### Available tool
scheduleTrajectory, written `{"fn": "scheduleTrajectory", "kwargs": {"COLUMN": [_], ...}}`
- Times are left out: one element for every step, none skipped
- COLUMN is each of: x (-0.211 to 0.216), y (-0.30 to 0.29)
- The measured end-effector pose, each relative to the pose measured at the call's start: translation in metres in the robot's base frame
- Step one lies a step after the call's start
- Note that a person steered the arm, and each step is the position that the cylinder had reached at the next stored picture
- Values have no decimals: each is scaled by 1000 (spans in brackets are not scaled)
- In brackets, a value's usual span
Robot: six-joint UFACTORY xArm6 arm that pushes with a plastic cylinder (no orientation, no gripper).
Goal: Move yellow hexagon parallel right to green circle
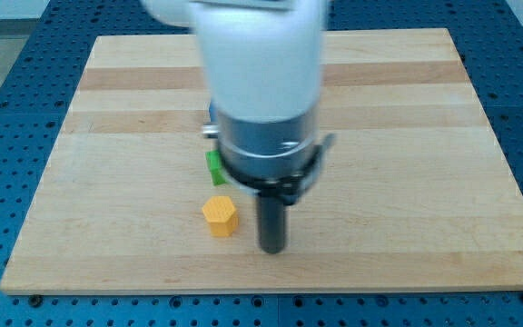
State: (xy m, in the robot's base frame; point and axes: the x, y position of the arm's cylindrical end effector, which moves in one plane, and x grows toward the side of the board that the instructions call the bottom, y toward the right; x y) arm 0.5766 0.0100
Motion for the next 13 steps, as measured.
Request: {"fn": "scheduleTrajectory", "kwargs": {"x": [13, 20, 6, -25, -28, -23, -19, -19, -20, -20, -21, -26, -38], "y": [-26, -113, -184, -182, -134, -79, -44, -35, -46, -52, -72, -76, -39]}}
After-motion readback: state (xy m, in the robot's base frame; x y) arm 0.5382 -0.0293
